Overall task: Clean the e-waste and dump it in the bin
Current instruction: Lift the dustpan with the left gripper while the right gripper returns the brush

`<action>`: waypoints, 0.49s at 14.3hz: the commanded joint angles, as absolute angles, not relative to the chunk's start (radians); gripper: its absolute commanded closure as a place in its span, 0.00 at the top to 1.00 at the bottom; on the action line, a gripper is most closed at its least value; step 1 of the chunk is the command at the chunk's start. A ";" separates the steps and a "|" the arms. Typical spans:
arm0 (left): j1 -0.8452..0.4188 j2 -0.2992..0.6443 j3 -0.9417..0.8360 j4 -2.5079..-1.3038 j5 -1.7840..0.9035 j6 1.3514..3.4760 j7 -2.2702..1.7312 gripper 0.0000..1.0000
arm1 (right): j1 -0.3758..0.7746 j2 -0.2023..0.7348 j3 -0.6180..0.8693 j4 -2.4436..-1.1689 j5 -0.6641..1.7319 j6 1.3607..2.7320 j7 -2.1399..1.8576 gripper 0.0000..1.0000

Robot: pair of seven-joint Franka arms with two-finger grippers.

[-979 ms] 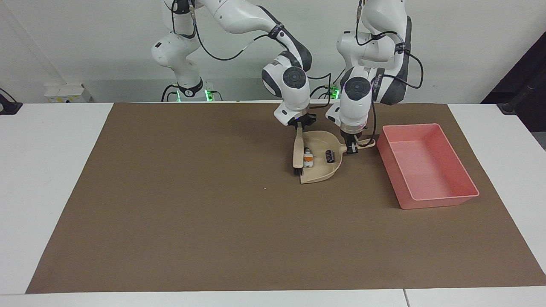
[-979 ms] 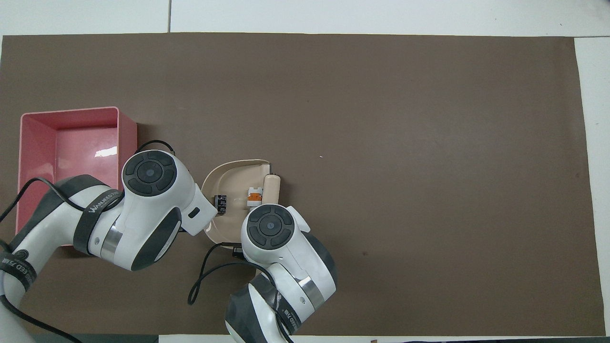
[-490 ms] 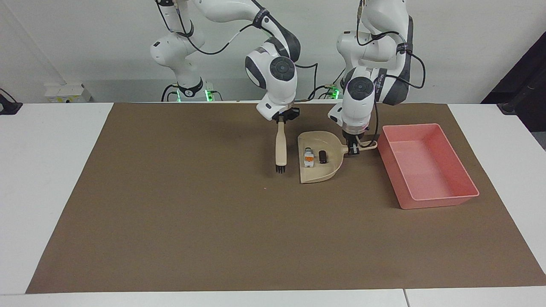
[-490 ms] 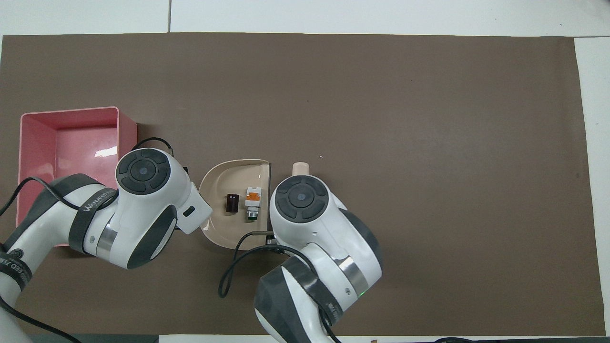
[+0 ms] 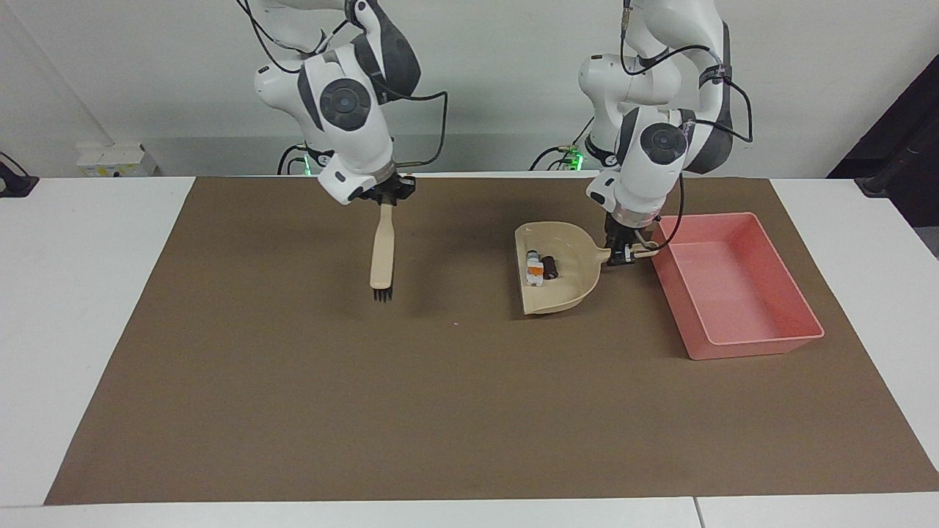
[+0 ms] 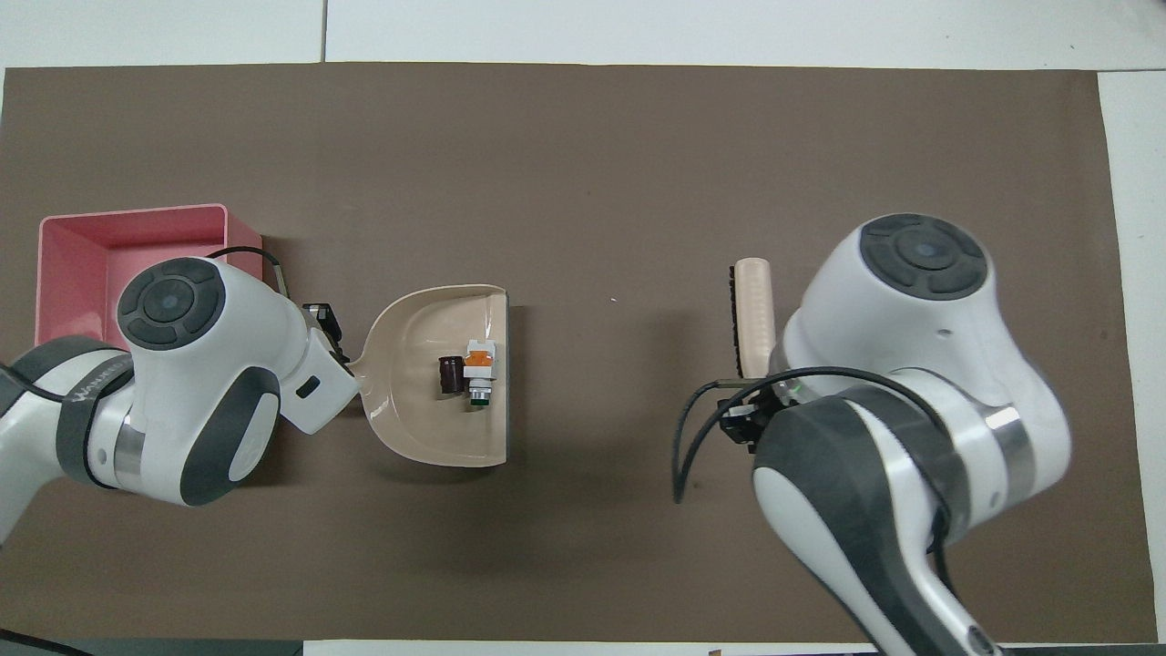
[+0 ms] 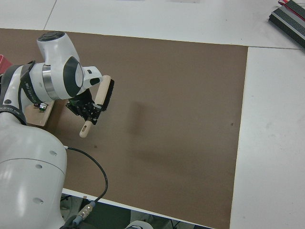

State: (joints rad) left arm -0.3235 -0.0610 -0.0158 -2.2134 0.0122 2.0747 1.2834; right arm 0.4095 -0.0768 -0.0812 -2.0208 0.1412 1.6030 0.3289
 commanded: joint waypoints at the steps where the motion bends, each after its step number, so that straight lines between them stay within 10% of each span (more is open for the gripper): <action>1: -0.287 -0.089 -0.005 -2.151 -0.017 1.987 1.350 0.00 | 0.255 -0.159 -0.067 -2.135 0.127 1.605 0.154 0.00; 7: -0.108 -0.100 -0.002 -2.002 -0.044 1.832 1.515 0.00 | -0.006 -0.190 -0.067 -2.276 0.025 1.742 -0.093 0.00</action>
State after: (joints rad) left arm -0.1619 -0.0871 -0.0004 -2.0483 -0.0206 1.8843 1.4518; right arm 0.0268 -0.1529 -0.0847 -2.2041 0.0606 1.6708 -0.0657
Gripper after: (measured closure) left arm 0.670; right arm 0.740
